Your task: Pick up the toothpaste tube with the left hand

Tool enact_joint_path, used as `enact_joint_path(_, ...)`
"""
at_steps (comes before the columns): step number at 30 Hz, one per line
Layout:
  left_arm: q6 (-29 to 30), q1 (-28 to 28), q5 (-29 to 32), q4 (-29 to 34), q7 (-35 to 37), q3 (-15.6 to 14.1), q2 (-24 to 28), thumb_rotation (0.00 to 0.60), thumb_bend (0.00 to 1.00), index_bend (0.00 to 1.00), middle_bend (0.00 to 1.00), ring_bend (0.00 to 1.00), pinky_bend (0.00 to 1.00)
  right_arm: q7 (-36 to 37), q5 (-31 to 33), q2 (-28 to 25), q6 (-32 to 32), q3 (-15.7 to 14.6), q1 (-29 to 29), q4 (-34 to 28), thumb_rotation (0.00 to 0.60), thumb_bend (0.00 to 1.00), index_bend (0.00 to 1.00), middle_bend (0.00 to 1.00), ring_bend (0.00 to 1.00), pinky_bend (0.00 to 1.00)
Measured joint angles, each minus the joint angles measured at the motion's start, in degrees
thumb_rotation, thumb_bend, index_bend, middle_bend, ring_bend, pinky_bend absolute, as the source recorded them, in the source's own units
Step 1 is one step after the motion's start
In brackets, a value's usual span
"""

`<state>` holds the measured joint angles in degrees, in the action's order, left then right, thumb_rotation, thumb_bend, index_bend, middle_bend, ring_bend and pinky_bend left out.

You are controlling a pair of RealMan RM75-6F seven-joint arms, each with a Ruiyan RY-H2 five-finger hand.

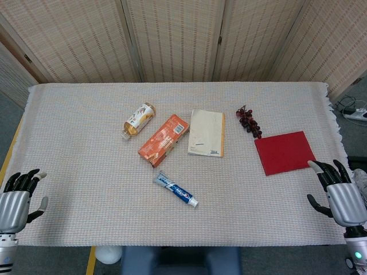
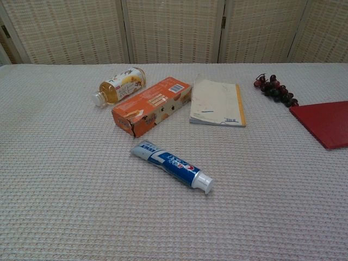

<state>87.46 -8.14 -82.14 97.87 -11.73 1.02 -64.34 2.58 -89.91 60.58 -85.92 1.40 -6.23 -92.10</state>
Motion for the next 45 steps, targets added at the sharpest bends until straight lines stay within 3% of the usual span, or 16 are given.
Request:
enact_joint_path(13, 0.9, 1.1, -1.1, -0.4, 0.1, 0.7, -0.5, 0.600, 0.47, 0.25, 0.21, 0.22, 0.14, -0.3, 0.2, 0.0, 0.4, 0.5, -0.1, -0.5, 0.600, 0.37, 0.10, 0.16, 0.14, 0.02)
enact_joint_path(25, -0.9, -2.7, -10.1, -1.0, 0.1, 1.0, -0.2, 0.600, 0.47, 0.30, 0.24, 0.24, 0.16, 0.0, -0.9, -0.7, -1.8, 0.6, 1.1, -1.2, 0.600, 0.37, 0.10, 0.16, 0.14, 0.02)
enact_joint_path(33, -10.0, -12.4, -19.8, -3.7, 0.8, 1.2, -1.9, 0.600, 0.42, 0.28, 0.25, 0.24, 0.15, -0.7, -1.3, -1.3, -2.2, 0.6, 1.5, -2.1, 0.600, 0.37, 0.10, 0.16, 0.14, 0.02)
enact_joint_path(45, -28.4, -25.5, -18.9, -9.7, -2.7, 2.9, -12.3, 0.600, 0.38, 0.24, 0.23, 0.21, 0.14, -0.9, 0.0, -1.5, -0.5, 0.7, 1.3, -2.1, 0.600, 0.37, 0.10, 0.16, 0.14, 0.02)
